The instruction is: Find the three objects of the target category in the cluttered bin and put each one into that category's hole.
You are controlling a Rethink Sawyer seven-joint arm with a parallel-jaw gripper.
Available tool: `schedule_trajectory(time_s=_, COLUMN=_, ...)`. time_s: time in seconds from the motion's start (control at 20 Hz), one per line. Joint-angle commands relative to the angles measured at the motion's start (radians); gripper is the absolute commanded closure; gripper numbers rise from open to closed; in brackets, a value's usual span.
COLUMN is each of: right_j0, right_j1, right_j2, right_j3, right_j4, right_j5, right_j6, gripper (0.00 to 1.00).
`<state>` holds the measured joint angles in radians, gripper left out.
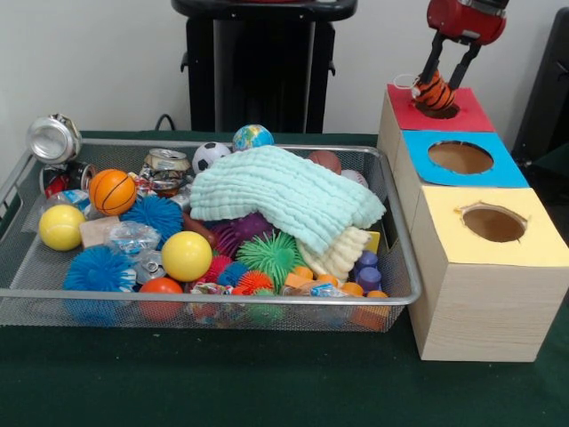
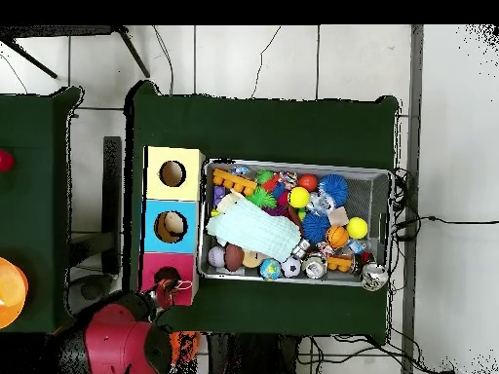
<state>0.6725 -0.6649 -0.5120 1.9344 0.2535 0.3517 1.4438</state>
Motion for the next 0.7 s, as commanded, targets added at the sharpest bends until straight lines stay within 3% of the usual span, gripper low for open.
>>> schedule_trajectory(time_s=0.05, right_j0=0.0, right_j1=0.041, right_j2=0.041, right_j3=-0.015, right_j4=-0.054, right_j5=0.08, right_j6=0.176, gripper=0.0)
schedule_trajectory(time_s=0.7, right_j0=-0.019, right_j1=-0.077, right_j2=0.061, right_j3=-0.03, right_j4=-0.053, right_j5=0.167, right_j6=0.136, gripper=0.0)
